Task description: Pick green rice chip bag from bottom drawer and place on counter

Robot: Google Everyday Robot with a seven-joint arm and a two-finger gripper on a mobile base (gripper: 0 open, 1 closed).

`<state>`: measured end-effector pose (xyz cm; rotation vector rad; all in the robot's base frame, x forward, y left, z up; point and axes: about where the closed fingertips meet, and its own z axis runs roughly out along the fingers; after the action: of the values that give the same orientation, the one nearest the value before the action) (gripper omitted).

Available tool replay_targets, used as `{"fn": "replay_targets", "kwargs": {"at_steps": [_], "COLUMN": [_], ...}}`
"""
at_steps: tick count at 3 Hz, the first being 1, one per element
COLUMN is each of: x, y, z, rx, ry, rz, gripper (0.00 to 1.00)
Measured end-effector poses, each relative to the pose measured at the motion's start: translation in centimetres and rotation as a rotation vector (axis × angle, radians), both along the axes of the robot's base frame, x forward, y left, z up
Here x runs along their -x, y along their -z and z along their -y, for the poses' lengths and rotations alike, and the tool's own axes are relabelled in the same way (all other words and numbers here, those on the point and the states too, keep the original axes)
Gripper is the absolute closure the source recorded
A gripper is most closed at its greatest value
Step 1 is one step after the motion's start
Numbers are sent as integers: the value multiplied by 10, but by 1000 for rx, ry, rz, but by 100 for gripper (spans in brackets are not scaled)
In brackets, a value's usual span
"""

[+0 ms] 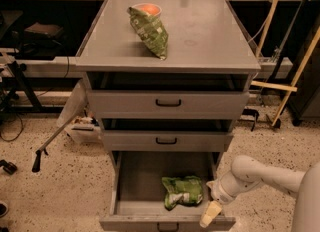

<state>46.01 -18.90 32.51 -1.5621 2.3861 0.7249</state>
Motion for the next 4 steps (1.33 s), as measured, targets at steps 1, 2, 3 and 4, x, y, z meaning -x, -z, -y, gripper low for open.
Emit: {"fn": "replay_targets", "kwargs": {"at_steps": [1, 2, 3, 4], "x": [0, -12, -67, -121], "y": [0, 17, 26, 10], "z": [0, -16, -29, -19], "rx": [0, -90, -223, -316], "ry": [0, 82, 270, 444], "rz": [0, 52, 216, 421], "gripper": [0, 0, 0, 0]}}
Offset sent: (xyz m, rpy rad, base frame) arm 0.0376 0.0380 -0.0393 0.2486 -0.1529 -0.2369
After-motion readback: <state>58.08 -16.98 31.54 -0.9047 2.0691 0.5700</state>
